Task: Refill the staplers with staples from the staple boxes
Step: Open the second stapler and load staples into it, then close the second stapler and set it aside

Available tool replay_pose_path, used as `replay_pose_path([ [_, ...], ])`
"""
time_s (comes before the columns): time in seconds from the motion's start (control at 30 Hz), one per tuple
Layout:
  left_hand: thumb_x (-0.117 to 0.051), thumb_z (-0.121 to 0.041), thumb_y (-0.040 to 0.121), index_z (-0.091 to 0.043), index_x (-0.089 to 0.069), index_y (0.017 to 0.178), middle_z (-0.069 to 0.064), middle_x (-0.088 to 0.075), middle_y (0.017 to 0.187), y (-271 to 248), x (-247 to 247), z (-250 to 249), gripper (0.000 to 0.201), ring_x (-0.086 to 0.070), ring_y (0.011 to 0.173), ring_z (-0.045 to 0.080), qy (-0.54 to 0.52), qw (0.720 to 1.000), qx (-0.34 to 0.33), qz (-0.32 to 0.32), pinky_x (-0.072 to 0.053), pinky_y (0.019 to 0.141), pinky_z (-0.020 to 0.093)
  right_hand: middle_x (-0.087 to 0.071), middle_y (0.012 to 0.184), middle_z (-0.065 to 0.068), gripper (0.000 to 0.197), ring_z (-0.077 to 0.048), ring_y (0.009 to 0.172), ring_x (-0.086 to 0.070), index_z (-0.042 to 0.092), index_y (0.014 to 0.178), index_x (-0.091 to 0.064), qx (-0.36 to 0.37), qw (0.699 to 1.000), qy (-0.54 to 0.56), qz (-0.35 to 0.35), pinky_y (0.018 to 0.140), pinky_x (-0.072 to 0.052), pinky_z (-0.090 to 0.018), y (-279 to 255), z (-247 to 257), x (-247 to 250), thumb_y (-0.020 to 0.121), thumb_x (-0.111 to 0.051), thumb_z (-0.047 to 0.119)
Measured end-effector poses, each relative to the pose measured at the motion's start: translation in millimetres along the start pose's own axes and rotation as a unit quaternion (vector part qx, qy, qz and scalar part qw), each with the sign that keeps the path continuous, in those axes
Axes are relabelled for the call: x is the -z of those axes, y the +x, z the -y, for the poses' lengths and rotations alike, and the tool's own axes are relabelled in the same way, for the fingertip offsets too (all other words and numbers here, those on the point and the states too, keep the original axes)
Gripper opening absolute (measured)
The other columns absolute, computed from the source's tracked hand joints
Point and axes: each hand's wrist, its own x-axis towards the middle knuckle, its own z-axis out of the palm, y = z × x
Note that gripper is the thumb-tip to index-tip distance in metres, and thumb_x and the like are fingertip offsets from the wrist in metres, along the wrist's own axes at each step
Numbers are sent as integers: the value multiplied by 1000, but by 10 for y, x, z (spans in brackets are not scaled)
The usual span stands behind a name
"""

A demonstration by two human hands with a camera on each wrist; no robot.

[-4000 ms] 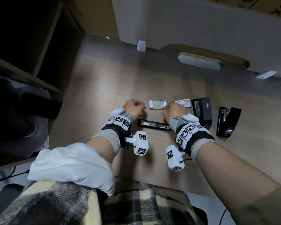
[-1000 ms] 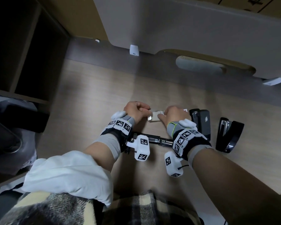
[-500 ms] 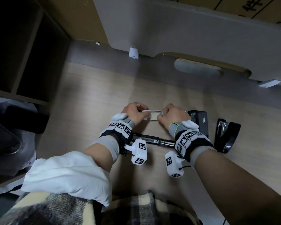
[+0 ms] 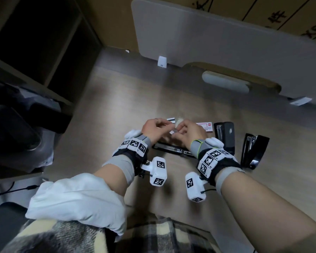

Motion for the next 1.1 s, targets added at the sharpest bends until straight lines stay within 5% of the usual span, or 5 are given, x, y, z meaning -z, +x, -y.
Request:
replay_pose_path([
  [0.23,-79,-47,72,-15,-74,72,1,-70,64,-153,68,134,32,-60,56,12,45,999,-9,-15,-49,59,23,-67,72,14,25,-11,77,-65,31,83,-61,46,998,-36,-12,71,-51,-28,-182,82,-81,70,-77,46],
  [0.4,-76,-35,83,-4,-71,72,2,-65,59,-260,148,199,33,-56,44,7,11,999,20,-22,-45,53,19,-73,95,1,31,-23,95,-62,28,94,-74,130,981,-133,-57,77,-42,-31,-265,132,-178,75,-74,52],
  [0.57,-64,-57,75,-24,-64,76,-3,-71,67,-181,215,436,34,-68,66,22,54,992,58,-102,-55,71,30,-72,97,2,29,-22,106,-52,35,99,-75,93,970,-223,-37,83,-47,-35,-267,19,-325,81,-65,55],
  [0.77,-79,-29,72,-19,-73,80,1,-66,66,-199,258,616,15,-59,55,17,78,993,87,-23,-41,43,15,-68,105,8,25,-21,108,-45,36,105,-72,91,948,-304,1,88,-46,-35,-355,-106,-425,89,-57,50],
  [1.1,-80,-33,71,-24,-72,72,3,-74,65,-104,253,766,11,-66,59,17,105,991,82,3,-58,67,34,-68,106,9,25,-19,107,-47,33,104,-73,102,935,-339,-8,84,-45,-32,-352,-48,-476,89,-58,48],
])
